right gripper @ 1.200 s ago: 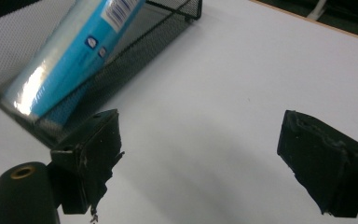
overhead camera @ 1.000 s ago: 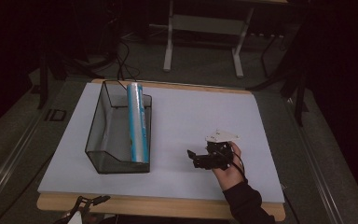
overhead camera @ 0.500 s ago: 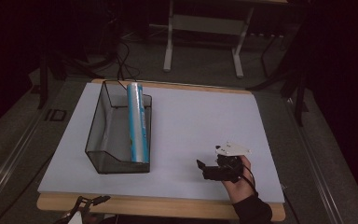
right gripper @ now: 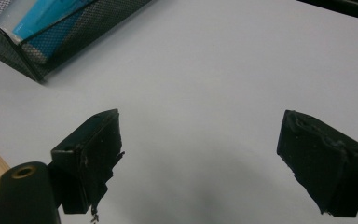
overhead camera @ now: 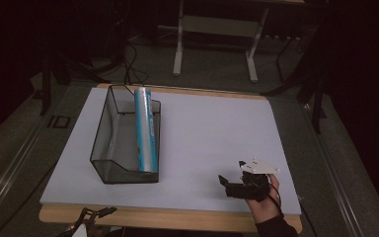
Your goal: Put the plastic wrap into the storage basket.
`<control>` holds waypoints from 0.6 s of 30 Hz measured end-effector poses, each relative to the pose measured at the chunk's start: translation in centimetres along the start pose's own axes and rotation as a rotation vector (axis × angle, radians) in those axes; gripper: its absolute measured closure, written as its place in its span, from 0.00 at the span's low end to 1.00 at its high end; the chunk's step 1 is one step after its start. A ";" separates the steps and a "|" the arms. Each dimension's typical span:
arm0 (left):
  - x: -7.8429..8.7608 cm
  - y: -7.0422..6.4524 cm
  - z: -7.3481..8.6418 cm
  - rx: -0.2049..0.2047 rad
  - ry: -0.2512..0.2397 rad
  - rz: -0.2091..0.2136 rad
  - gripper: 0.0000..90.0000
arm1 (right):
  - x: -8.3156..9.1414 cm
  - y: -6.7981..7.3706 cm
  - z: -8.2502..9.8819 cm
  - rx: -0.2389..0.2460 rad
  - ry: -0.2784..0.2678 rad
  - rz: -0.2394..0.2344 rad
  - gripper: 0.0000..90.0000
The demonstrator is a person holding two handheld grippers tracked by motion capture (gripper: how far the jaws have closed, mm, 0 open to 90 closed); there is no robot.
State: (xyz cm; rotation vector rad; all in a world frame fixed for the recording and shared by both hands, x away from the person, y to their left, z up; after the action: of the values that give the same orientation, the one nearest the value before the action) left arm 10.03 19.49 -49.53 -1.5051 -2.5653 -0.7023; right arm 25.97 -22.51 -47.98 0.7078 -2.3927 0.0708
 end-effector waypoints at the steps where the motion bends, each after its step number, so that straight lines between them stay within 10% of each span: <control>1: 0.0 0.0 0.0 -0.001 0.001 0.001 0.00 | 0.1 -0.1 0.2 -0.001 -0.003 0.009 0.15; 12: 0.0 0.0 0.0 0.000 0.000 0.000 0.00 | 1.0 -1.3 1.5 0.016 -0.015 0.005 0.15; 18: 0.0 0.0 0.0 0.000 0.001 0.000 0.00 | 1.6 -2.2 2.6 0.021 -0.067 -0.098 0.15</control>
State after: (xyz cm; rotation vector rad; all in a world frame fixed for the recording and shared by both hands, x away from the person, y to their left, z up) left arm 10.02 19.48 -49.55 -1.5048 -2.5646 -0.7030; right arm 24.57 -25.74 -49.31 0.8487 -2.4197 0.0313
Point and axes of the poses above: each handheld gripper's, and its own axes: x roughly backward along the jaws, z roughly out of its underside, y roughly to its left, the point moved 1 cm from there along -x, roughly forward along the jaws, and after that the axes turned 10 degrees about -x, right-handed, at the moved point
